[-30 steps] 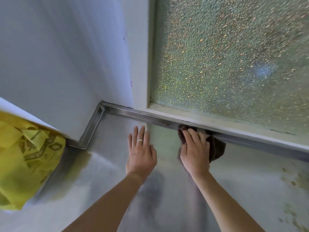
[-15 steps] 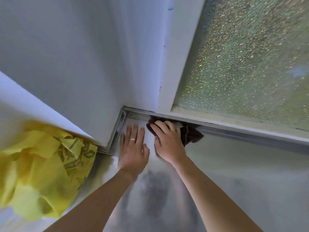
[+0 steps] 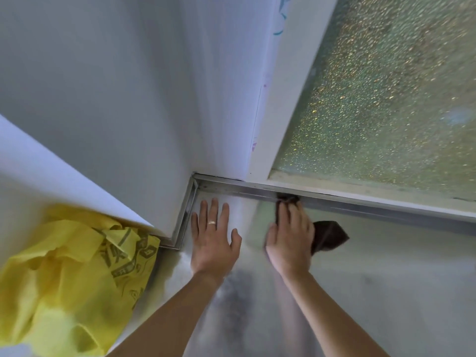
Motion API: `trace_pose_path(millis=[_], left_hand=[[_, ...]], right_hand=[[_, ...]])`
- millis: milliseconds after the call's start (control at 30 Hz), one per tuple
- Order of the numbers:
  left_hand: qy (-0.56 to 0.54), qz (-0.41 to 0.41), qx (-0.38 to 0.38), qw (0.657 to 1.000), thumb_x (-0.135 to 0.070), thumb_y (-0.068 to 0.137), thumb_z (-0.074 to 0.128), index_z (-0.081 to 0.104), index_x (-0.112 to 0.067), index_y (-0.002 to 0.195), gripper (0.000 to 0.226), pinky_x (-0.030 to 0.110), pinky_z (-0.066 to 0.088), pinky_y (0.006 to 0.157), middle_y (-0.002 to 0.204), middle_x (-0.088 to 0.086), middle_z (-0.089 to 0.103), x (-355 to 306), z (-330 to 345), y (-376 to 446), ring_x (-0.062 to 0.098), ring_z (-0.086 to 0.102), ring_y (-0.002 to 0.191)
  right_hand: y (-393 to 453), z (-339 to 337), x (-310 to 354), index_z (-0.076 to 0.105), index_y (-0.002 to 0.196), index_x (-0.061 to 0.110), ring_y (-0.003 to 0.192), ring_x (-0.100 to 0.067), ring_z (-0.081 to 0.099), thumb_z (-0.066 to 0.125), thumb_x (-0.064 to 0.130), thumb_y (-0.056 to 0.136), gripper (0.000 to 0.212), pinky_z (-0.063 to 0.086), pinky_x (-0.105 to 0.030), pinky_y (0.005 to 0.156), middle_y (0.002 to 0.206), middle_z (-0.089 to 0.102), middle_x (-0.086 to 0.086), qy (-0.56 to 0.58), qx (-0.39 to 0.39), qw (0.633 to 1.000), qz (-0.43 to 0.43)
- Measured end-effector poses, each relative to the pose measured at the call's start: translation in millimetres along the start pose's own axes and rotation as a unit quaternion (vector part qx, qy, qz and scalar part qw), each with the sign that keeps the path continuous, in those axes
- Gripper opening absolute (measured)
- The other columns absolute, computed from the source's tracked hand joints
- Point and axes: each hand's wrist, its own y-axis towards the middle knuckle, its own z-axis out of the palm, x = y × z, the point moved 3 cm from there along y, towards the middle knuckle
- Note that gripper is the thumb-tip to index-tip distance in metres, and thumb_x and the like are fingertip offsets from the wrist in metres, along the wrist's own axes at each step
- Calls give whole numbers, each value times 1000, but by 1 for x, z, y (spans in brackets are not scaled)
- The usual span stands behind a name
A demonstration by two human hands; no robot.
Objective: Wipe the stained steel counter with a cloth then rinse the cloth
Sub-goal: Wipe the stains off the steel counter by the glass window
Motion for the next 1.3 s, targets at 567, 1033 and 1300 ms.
trace_pose_path(millis=[567, 1033, 1300], left_hand=[[-72, 12, -25, 997, -26, 94, 30, 56, -8, 135, 52, 57, 24, 121, 145, 13, 50, -28, -22, -45, 33, 43, 141], [41, 6, 11, 999, -37, 96, 35, 46, -14, 148, 58, 56, 19, 122, 160, 10, 39, -27, 2, -38, 31, 28, 152], [33, 3, 15, 999, -38, 93, 38, 48, -15, 145, 59, 56, 17, 122, 159, 10, 40, -29, 1, -36, 31, 29, 151]], right_hand=[[-88, -84, -72, 64, 132, 13, 134, -12, 49, 51, 11, 94, 41, 36, -25, 116, 142, 56, 2, 262, -64, 963, -28], [4, -17, 27, 60, 136, 19, 134, -16, 46, 45, 15, 88, 50, 39, -39, 104, 140, 56, 7, 141, 20, 963, -229], [47, 2, 38, 53, 144, 21, 121, -30, 56, 56, 18, 102, 42, 44, -42, 89, 135, 58, -6, -25, -112, 972, -203]])
